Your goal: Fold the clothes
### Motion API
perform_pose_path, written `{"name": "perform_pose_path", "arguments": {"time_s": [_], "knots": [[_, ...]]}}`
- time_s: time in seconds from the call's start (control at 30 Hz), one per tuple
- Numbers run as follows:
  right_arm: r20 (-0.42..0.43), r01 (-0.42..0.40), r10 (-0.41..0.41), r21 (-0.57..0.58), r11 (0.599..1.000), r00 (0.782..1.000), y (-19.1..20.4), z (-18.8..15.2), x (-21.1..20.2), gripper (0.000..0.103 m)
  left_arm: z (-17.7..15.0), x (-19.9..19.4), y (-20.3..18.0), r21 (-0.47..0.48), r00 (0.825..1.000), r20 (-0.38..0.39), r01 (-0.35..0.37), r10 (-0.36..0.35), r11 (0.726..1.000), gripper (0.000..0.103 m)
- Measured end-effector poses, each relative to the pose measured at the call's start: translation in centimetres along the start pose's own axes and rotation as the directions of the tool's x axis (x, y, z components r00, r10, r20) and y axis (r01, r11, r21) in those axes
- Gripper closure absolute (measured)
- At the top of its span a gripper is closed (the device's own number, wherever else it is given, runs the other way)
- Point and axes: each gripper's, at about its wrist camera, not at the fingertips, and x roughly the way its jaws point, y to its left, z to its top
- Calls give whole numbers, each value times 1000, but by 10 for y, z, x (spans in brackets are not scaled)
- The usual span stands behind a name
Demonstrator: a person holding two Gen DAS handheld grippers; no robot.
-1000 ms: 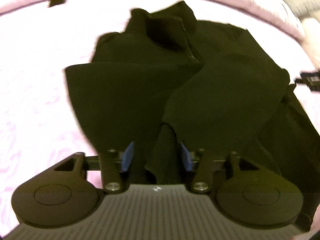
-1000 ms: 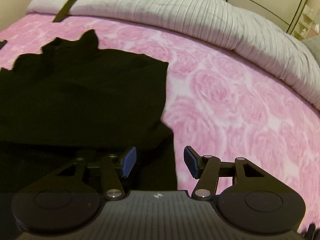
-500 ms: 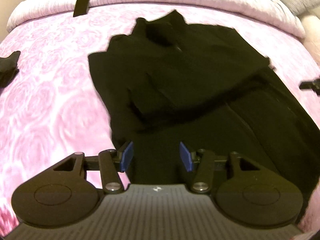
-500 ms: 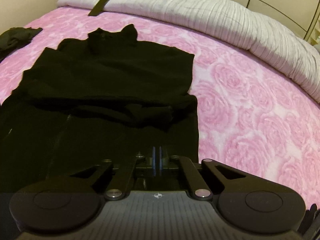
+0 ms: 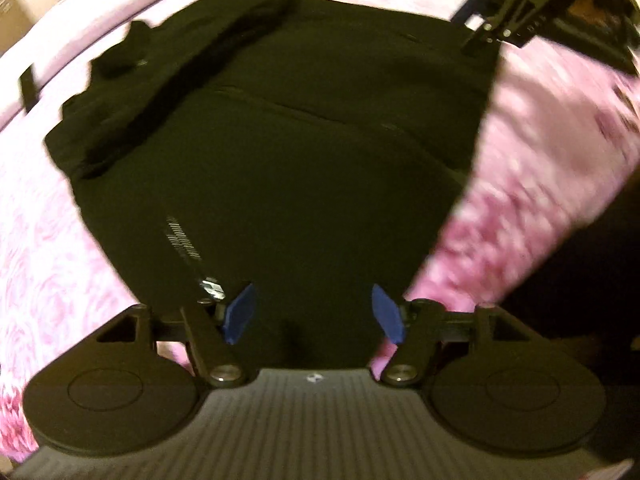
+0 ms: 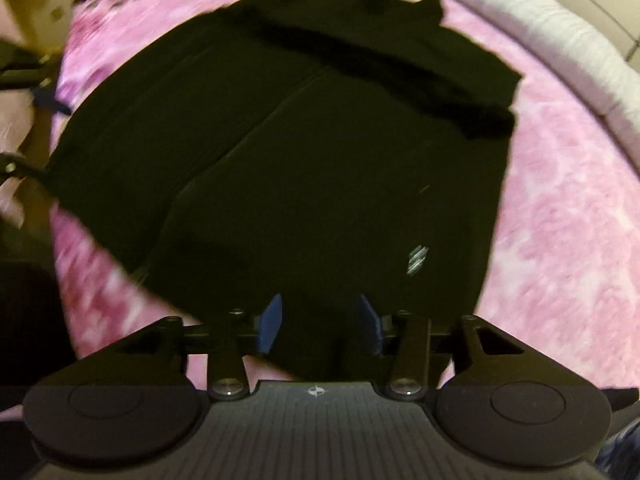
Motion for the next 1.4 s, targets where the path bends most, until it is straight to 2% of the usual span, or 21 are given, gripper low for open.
{"name": "perform_pose_path", "arguments": {"time_s": [0.1,0.2,0.37,0.4,0.43,0.47,0.53,0.6,0.67,0.73,0.77,0.83,0.9,1.03,1.07,1.1,1.13,1.17,1.2,1.3,1.4], "knots": [[-7,-3,3,-10,1000,1000,18,-9,1,50,-12,9,-21,152,1000,-10,-16,18,988,39],[0,16,-16,-15,1000,1000,31,-12,3,48,-35,16,-39,294,997,-7,-65,70,954,39],[9,43,-43,-48,998,999,47,-14,9,44,-70,34,-53,535,977,19,-189,212,823,39],[8,50,-50,-55,997,999,50,-15,10,44,-73,35,-50,545,977,21,-188,211,817,42],[10,58,-57,-57,997,998,52,-16,8,44,-73,32,-44,536,982,17,-169,190,827,51],[12,65,-65,-58,996,998,55,-16,7,44,-73,30,-39,526,986,12,-150,169,837,54],[21,80,-79,-58,995,997,58,-18,2,42,-66,16,-24,474,989,33,-141,142,869,87],[30,93,-91,-55,994,995,61,-20,-3,41,-57,-1,-7,404,990,63,-138,123,904,93],[45,104,-102,-47,993,994,66,-20,-7,40,-44,-13,17,268,992,79,-111,93,957,94],[80,107,-100,-82,991,992,76,-17,-9,26,-31,-21,44,101,994,96,-65,56,993,94],[99,108,-98,-101,989,990,81,-16,-9,23,-27,-23,55,25,994,104,-38,35,999,94],[137,112,-93,-140,984,986,92,-13,-11,19,-18,-28,77,-119,993,121,22,-8,993,94],[162,117,-85,-204,972,983,105,-8,-4,19,-11,-32,97,-225,989,137,85,-55,971,94],[201,174,-111,-330,928,973,122,3,24,21,-1,-36,123,-333,979,164,169,-120,928,94],[199,187,-122,-354,916,972,124,5,32,24,-1,-37,127,-346,978,165,179,-128,921,94],[188,186,-122,-369,911,974,121,8,38,33,0,-36,129,-357,976,165,191,-140,914,94],[175,181,-121,-382,906,977,117,11,44,53,-1,-36,130,-362,975,163,199,-148,911,94],[162,175,-120,-394,902,980,114,14,50,65,-2,-35,129,-358,976,157,199,-151,912,94],[150,160,-109,-385,909,983,106,20,50,86,-2,-33,127,-352,977,149,196,-152,915,94],[132,68,-29,-293,954,991,74,44,32,99,-3,-26,117,-318,986,109,155,-126,935,94],[83,-38,56,-200,979,995,42,70,22,99,0,-21,105,-278,994,71,104,-87,955,89]]}}
